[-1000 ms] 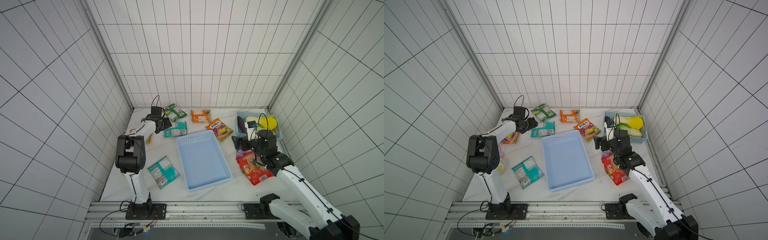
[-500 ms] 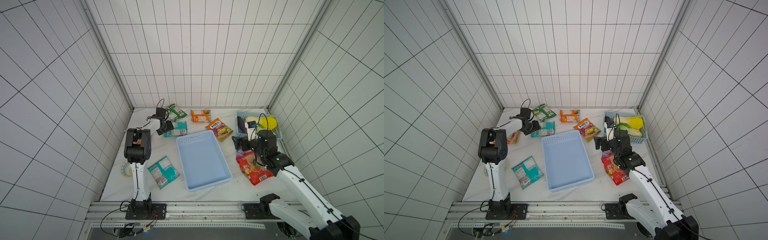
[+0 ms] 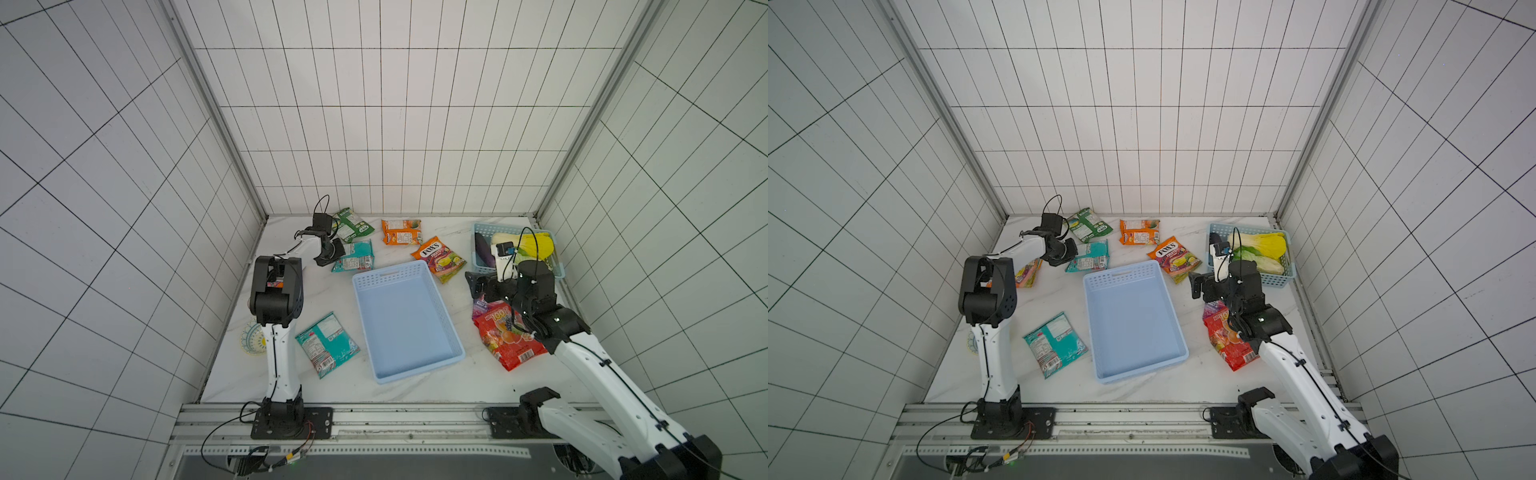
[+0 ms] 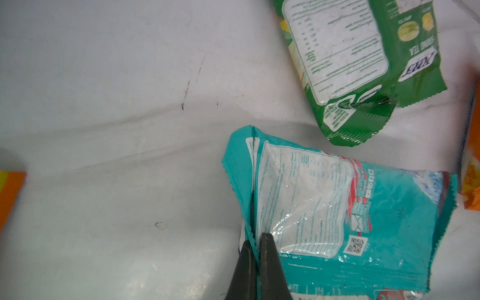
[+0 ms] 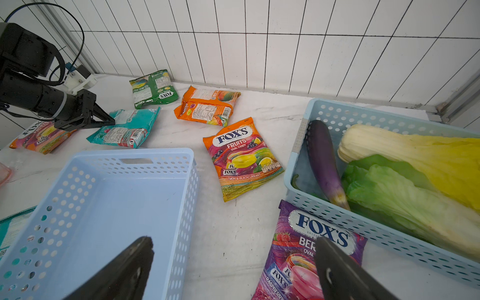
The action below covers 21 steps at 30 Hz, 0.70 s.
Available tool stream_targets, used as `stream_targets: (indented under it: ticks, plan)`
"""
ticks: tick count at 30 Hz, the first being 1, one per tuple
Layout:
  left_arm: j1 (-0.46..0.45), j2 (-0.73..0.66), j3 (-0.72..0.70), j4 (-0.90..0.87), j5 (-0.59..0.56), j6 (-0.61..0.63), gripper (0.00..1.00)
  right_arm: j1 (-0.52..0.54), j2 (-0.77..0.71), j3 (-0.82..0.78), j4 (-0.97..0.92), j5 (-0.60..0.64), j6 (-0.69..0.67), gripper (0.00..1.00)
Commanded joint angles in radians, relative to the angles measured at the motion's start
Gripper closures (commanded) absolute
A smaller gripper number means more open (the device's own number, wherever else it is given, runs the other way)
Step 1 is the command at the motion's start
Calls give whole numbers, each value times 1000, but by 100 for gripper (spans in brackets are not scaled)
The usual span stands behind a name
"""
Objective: Put the candies in the basket
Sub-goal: Pick up the candy at the center of the board.
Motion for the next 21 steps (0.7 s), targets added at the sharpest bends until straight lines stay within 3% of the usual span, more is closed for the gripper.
stream_targets:
  ticks: [1, 11, 21]
  plan:
    - [0, -30, -14, -24, 11, -4, 100, 6, -13, 8, -19, 28, -7, 1]
    - [21, -160, -68, 38, 157, -84, 100, 9, -9, 6, -7, -7, -18, 1]
    - [46, -289, -116, 95, 228, -164, 100, 96, 9, 4, 42, -7, -162, 0]
